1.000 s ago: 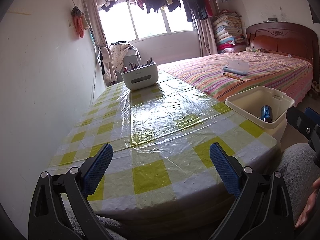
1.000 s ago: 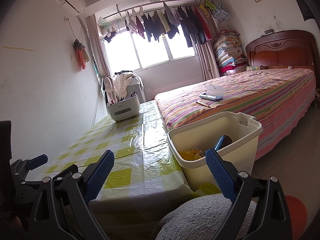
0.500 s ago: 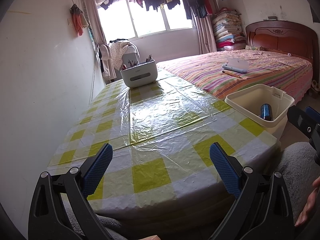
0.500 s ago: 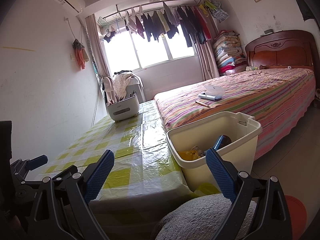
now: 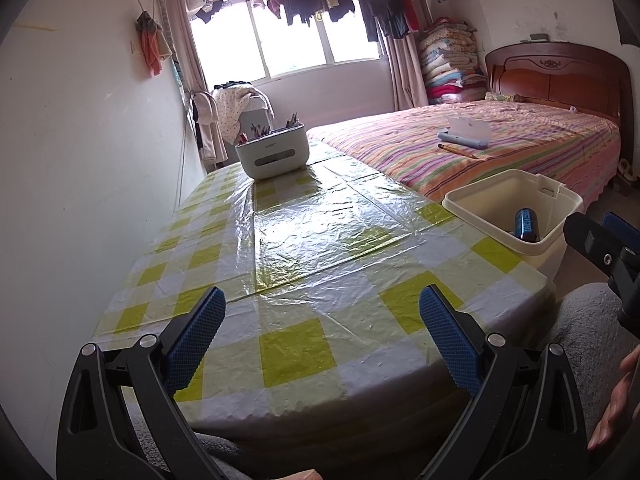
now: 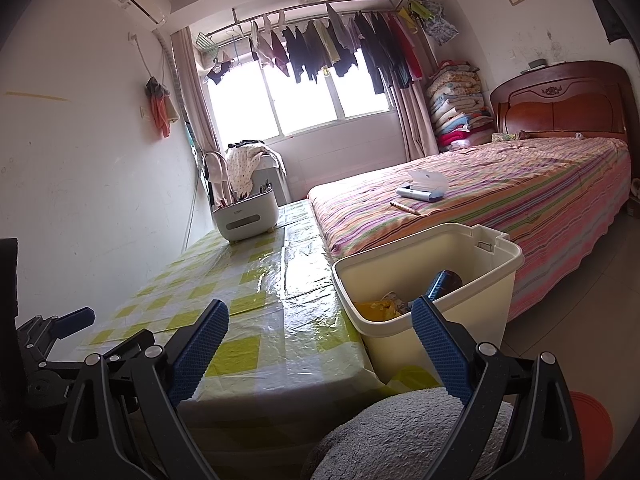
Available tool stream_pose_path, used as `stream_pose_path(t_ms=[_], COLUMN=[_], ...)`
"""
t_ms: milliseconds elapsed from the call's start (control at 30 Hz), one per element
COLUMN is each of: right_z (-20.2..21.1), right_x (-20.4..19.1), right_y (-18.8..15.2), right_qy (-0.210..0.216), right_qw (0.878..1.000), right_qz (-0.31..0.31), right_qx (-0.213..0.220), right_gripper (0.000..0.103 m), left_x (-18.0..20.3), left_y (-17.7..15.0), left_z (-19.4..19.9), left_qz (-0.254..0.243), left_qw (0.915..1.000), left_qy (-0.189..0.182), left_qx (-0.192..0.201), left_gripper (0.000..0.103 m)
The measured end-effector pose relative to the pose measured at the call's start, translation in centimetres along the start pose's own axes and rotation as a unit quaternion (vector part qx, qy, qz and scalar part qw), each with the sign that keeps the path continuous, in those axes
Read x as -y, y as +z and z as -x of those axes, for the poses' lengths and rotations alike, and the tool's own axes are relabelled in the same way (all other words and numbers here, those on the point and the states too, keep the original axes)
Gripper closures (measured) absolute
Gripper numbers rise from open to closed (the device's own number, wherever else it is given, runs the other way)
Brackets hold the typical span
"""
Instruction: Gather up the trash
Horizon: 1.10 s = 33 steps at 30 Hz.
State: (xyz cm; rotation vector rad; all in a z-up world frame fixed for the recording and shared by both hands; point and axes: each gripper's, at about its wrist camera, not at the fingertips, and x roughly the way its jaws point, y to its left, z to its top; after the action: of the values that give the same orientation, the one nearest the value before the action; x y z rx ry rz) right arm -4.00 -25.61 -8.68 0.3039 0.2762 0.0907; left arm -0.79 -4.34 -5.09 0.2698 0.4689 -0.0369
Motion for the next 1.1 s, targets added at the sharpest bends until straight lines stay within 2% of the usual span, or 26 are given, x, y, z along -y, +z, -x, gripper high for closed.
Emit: stream_pose_path(t_ms=[300,500,833,1100], right_z=[-0.1,-0.1,-0.2,-0.2], right_x=[0.2,0.1,0.3,0.4], right_y=[-0.1,0.0,0.0,0.0], right_qy=[-0.001,-0.001,-0.001,-0.001], right_qw=[1.0,1.0,1.0,1.0], right_qz=[0.001,0.001,0.001,0.001], right_qx=[-0.001,-0.001,-0.001,-0.001], right_gripper=[0.013,0.013,0.013,0.013], left_x=[0.3,-0.2,-0.5,-1.2], left_y=[0.0,0.1,0.2,0.2], left_z=[0.0,0.4,0.8,0.0], left_qz=[-0.006,0.006,0.017,0.044], left_qw=[0.9999,0.9994,0.9993,0.9988], left_qy=[-0.008,-0.033,-0.024,-0.02], left_qx=[-0.002,0.003,0.022,-0.001], left_gripper=[0.007,0.007,0.007,0.007])
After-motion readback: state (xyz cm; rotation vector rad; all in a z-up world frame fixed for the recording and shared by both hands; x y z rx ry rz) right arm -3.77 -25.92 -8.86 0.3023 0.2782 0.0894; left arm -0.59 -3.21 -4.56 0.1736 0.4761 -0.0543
